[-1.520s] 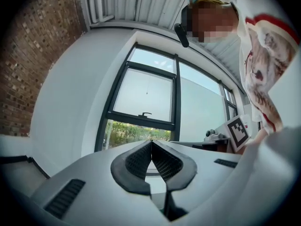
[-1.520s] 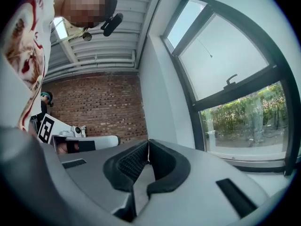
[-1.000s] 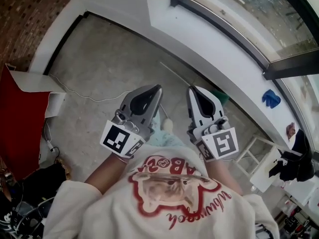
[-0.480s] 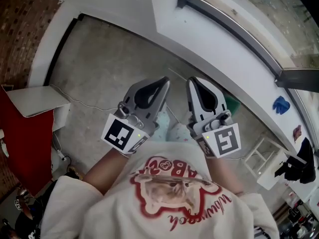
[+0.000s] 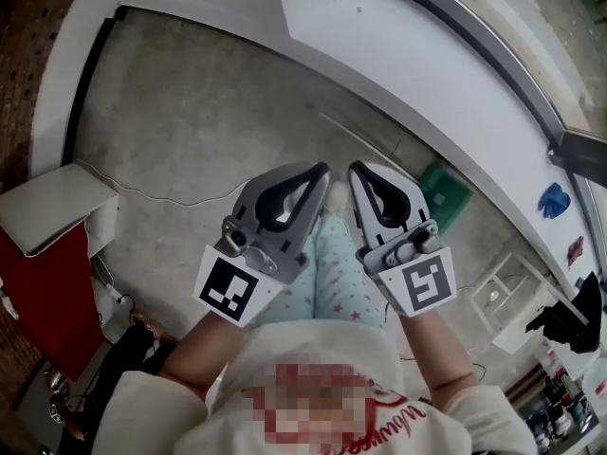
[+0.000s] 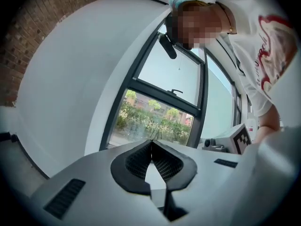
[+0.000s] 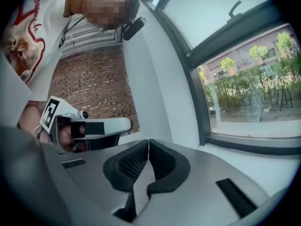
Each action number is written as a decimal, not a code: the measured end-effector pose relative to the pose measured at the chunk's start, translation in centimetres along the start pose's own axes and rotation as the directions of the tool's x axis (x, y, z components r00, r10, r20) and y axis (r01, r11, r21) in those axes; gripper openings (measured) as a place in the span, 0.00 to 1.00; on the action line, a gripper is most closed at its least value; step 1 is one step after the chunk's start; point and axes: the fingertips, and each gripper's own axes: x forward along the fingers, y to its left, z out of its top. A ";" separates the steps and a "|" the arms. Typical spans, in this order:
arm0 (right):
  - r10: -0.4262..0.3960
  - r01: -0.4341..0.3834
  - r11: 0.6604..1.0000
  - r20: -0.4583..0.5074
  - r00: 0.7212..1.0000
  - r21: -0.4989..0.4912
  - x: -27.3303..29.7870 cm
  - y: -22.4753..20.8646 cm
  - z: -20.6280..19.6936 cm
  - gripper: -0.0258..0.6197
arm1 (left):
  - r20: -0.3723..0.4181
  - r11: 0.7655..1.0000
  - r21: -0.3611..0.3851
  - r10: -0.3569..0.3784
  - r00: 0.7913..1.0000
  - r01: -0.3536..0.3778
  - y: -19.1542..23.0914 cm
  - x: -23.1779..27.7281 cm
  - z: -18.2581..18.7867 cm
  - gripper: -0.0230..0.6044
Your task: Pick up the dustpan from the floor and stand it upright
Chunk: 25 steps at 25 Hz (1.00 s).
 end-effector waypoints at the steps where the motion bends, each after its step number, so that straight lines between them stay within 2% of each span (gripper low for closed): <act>1: 0.013 -0.012 1.000 -0.016 1.000 0.007 0.5 -0.7 -1.9 0.08 | -0.004 1.000 -0.012 0.007 1.000 -0.007 0.6 0.3 -1.4 0.07; 6: 0.091 -0.096 0.993 -0.090 0.992 -0.063 4.8 -3.7 -11.8 0.08 | -0.011 0.997 -0.053 0.050 0.999 -0.050 4.6 1.7 -8.5 0.07; 10: 0.124 -0.132 0.990 -0.132 0.984 -0.053 8.3 -5.4 -19.9 0.08 | -0.032 0.998 -0.023 0.052 0.998 -0.052 7.6 2.1 -14.2 0.07; 14: 0.153 -0.163 0.985 -0.184 0.971 -0.046 10.6 -6.3 -27.2 0.08 | -0.054 0.998 -0.027 0.056 0.997 -0.058 9.8 2.7 -19.3 0.07; 15: 0.165 -0.179 0.982 -0.202 0.965 -0.052 11.0 -6.5 -28.9 0.09 | -0.057 0.998 -0.025 0.061 0.996 -0.063 10.3 2.9 -20.3 0.07; 17: 0.184 -0.207 0.976 -0.249 0.951 -0.069 11.7 -6.8 -32.2 0.21 | -0.068 0.997 -0.029 0.075 0.995 -0.077 11.3 3.2 -22.1 0.07; 25: 0.176 -0.266 0.953 -0.444 0.879 -0.148 14.4 -10.3 -43.2 0.25 | -0.134 0.995 -0.027 0.087 0.987 -0.092 14.0 4.0 -27.5 0.07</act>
